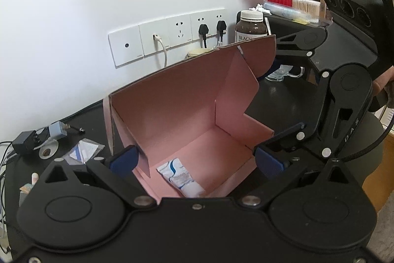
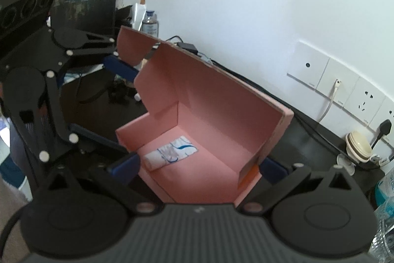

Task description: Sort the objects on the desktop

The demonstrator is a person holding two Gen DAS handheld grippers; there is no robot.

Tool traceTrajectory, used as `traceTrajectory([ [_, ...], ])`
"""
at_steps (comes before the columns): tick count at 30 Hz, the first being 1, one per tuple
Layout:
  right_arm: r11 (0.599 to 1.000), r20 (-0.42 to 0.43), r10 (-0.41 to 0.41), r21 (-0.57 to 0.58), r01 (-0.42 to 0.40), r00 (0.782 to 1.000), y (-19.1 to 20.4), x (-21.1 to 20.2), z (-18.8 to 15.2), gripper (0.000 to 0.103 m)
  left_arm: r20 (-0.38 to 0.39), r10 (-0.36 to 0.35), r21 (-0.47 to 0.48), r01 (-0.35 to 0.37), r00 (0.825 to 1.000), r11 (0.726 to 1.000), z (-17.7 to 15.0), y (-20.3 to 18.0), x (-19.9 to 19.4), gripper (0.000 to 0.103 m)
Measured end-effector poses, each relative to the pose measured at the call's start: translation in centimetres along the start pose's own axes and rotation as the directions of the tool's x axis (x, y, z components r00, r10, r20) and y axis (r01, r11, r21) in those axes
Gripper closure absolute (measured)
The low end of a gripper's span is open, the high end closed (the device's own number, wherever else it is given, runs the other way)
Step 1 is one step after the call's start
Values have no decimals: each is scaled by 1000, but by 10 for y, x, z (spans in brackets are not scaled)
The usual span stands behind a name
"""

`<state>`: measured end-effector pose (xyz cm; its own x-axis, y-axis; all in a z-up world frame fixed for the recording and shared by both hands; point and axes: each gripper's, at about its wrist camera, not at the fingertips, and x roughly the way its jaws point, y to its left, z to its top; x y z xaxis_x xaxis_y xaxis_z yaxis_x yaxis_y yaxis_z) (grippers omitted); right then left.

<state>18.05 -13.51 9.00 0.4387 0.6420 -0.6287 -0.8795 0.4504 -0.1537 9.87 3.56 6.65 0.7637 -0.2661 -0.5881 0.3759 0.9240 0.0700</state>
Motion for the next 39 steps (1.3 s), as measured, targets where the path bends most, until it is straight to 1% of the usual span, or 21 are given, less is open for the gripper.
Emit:
traceTrajectory([
  [5, 1000, -28, -2, -21, 1, 1000, 5, 2, -7, 0, -40, -13, -14, 12, 999, 1000, -13, -3, 5, 1],
  [8, 999, -51, -2, -32, 0, 999, 8, 4, -13, 1, -62, -13, -41, 11, 998, 999, -23, -5, 6, 1],
  [14, 1000, -88, -16, -25, 14, 996, 10, 0, -28, 1, -84, 4, -106, -13, 996, 994, -45, -5, -6, 1],
  [19, 999, -109, -33, 1, 33, 994, 7, -7, -40, 1, -81, 43, -160, -55, 996, 986, -58, -2, -21, 1],
  [23, 998, -106, -47, 32, 51, 993, 4, -14, -47, 1, -52, 79, -209, -88, 996, 974, -62, 3, -35, 1],
  [28, 996, -104, -59, 65, 66, 993, 5, -18, -51, 1, -10, 123, -236, -122, 992, 964, -58, 7, -44, 1],
  [32, 995, -104, -64, 67, 72, 993, 11, -19, -52, 1, 43, 133, -264, -117, 990, 957, -51, 9, -53, 1],
  [35, 995, -94, -77, 63, 83, 993, 15, -22, -51, 1, 95, 150, -279, -118, 984, 953, -46, 11, -60, 1],
  [37, 994, -82, -82, 62, 88, 993, 17, -26, -50, 1, 121, 179, -297, -137, 976, 945, -40, 14, -62, 1],
  [39, 994, -71, -91, 58, 95, 993, 19, -30, -49, 1, 131, 212, -317, -162, 968, 935, -36, 19, -61, 1],
])
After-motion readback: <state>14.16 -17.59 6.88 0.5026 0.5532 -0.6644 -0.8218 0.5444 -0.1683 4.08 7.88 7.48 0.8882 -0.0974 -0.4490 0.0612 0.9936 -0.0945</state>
